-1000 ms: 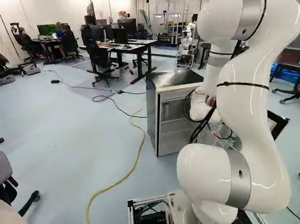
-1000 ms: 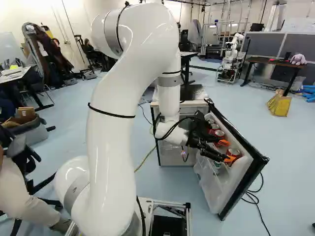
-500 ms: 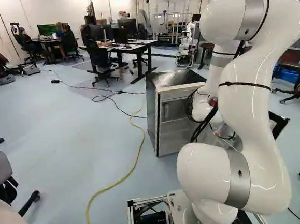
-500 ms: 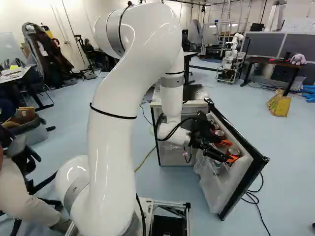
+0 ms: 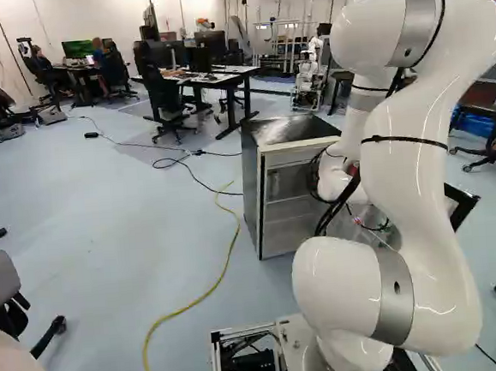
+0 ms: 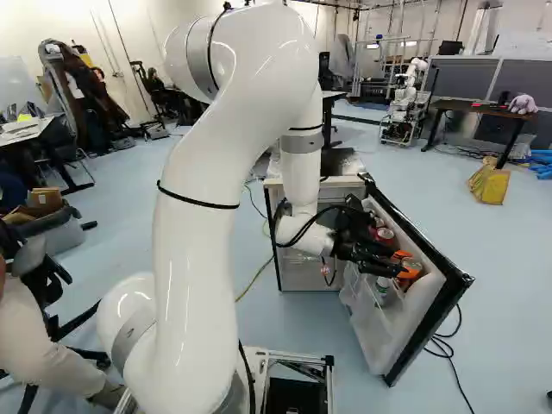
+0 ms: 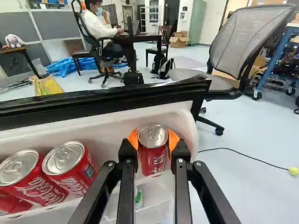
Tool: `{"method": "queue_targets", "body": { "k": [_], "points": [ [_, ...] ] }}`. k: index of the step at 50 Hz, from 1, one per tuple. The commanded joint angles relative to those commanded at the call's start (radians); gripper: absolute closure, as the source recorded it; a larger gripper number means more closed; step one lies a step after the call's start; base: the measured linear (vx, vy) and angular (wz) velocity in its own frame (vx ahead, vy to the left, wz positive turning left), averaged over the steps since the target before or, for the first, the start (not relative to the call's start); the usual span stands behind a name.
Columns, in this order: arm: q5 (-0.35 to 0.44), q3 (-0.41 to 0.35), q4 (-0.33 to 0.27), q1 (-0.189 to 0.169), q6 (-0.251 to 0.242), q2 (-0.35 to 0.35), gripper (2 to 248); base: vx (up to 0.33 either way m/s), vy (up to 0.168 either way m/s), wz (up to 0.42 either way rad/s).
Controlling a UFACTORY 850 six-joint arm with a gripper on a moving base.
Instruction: Grab a drink from the fridge
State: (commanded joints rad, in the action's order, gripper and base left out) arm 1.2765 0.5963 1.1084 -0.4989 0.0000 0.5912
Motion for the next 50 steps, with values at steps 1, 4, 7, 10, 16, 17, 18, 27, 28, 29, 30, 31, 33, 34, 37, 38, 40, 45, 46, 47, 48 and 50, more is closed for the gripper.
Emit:
{"method": "queue_targets", "body": {
  "k": [1,4,7,10,16,17,18,27,28,29,30,31,33,34,37,38,40,45,46,47,48,50],
  "points": [
    [0.000,0.000,0.000,0.000,0.000,0.000,167,0.000,0.000,0.000],
    [0.000,0.000,0.000,0.000,0.000,0.000,167,0.000,0.000,0.000],
    [0.000,0.000,0.000,0.000,0.000,0.000,167,0.000,0.000,0.000],
    [0.000,0.000,0.000,0.000,0.000,0.000,167,0.000,0.000,0.000],
    [0.000,0.000,0.000,0.000,0.000,0.000,167,0.000,0.000,0.000],
    [0.001,0.000,0.000,0.000,0.000,0.000,167,0.000,0.000,0.000],
    [0.001,0.000,0.000,0.000,0.000,0.000,167,0.000,0.000,0.000],
    [0.007,-0.002,0.000,0.000,0.000,-0.001,167,0.000,0.000,0.000],
    [0.008,-0.002,0.000,0.000,0.000,-0.001,167,0.000,0.000,0.000],
    [0.009,-0.003,0.000,0.000,0.000,-0.002,167,0.000,0.000,0.000],
    [0.010,-0.004,0.000,0.000,0.000,-0.002,167,0.000,0.000,0.000],
    [0.011,-0.005,0.000,0.000,0.000,-0.003,167,0.000,0.000,0.000],
    [0.013,-0.006,0.000,0.000,0.000,-0.004,167,0.000,0.000,0.000],
    [0.014,-0.007,0.000,0.000,0.000,-0.004,167,0.000,0.000,0.000],
    [0.017,-0.010,0.000,0.000,0.000,-0.006,167,0.000,0.000,0.000],
    [0.019,-0.011,0.000,0.000,0.000,-0.006,167,0.000,0.000,0.000],
    [0.022,-0.013,0.000,0.000,0.000,-0.007,167,0.000,0.000,0.000],
    [0.029,-0.019,0.000,0.000,0.000,-0.010,167,0.000,0.000,0.000],
    [0.031,-0.020,0.000,0.000,0.000,-0.011,167,0.000,0.000,0.000],
    [0.032,-0.021,0.000,0.000,0.000,-0.012,167,0.000,0.000,0.000],
    [0.034,-0.022,0.000,0.000,0.000,-0.012,167,0.000,0.000,0.000],
    [0.037,-0.024,0.000,0.000,0.000,-0.013,167,0.000,0.000,0.000]
  ]
}}
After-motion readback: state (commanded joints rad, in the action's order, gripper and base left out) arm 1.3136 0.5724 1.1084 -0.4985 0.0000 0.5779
